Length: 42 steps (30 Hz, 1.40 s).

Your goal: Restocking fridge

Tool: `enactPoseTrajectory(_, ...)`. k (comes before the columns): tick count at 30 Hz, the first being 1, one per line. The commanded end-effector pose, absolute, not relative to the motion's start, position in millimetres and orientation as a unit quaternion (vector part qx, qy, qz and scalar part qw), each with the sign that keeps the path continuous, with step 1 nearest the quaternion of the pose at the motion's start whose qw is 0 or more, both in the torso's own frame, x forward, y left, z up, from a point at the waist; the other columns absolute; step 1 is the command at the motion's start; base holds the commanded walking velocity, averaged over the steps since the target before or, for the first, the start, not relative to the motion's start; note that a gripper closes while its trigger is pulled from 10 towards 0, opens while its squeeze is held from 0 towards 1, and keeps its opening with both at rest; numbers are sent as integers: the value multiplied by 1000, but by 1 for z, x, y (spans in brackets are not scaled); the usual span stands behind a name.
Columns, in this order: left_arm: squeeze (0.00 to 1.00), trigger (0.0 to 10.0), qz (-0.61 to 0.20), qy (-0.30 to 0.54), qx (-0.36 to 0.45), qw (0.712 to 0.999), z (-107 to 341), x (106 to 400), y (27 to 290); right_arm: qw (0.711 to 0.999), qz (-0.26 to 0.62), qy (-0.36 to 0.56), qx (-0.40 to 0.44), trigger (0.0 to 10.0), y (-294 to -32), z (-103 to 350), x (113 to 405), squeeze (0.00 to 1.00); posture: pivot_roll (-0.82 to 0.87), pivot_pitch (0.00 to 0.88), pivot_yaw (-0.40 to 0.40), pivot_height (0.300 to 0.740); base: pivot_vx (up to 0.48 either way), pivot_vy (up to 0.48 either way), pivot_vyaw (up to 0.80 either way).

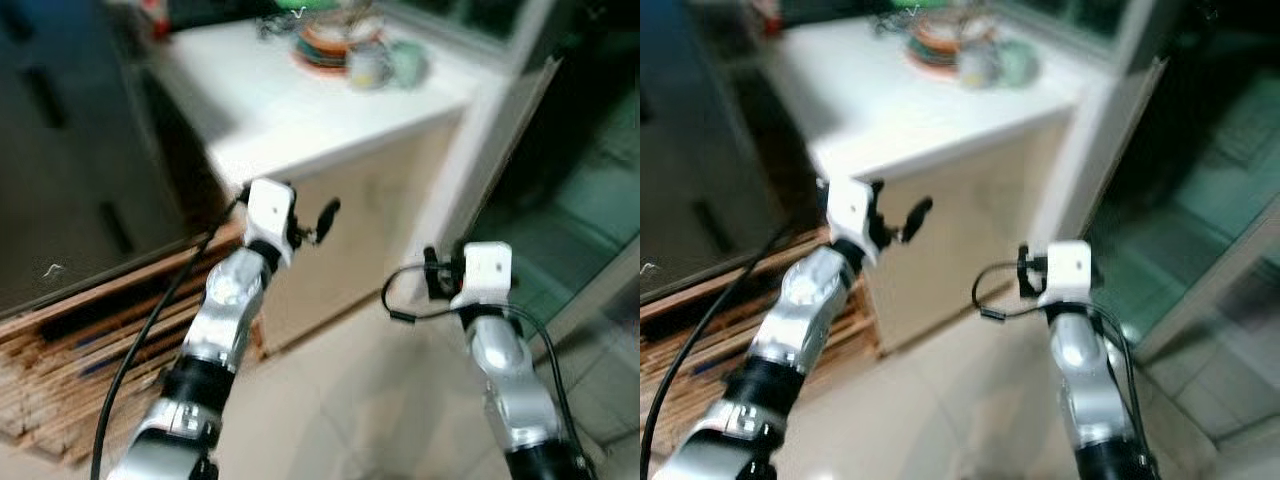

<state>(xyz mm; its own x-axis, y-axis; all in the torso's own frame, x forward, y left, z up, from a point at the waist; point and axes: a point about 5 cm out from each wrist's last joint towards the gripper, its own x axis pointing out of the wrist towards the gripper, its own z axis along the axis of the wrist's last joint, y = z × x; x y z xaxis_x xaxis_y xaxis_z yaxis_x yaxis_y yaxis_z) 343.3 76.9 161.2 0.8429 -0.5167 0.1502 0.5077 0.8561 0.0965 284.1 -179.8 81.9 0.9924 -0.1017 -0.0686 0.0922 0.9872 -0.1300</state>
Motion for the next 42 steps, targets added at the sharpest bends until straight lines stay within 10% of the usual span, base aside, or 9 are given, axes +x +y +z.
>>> enactPoseTrajectory(1, 0, 10000, -272, -88, 34, 958, 163, 344, 84, 997, -41, 15, -64, 10000, -172, 91, 289, 0, -87, 0, 27, 740, 480, 0, -800)
enactPoseTrajectory(12, 0, 10000, -355, -81, 60, 929, 157, 328, 62, 997, -58, 8, -51, 10000, -167, 86, 285, 0, -105, 0, 75, 740, 393, 0, -798)
enactPoseTrajectory(19, 0, 10000, -272, -22, 35, 961, 140, 337, 78, 998, -37, 17, -47, 10000, -167, 83, 289, 0, -96, 0, 70, 740, 0, 0, -113)
enactPoseTrajectory(31, 0, 10000, -90, -37, -3, 995, 146, 351, 128, 993, 13, 60, -98, 10000, -196, 88, 310, 0, -29, 0, -176, 740, 0, 0, 0)
enactPoseTrajectory(42, 0, 10000, -83, -66, 7, 994, 140, 336, 124, 985, 45, 90, -137, 10000, -220, 105, 341, 0, -10, 0, -284, 740, 0, 0, 0)
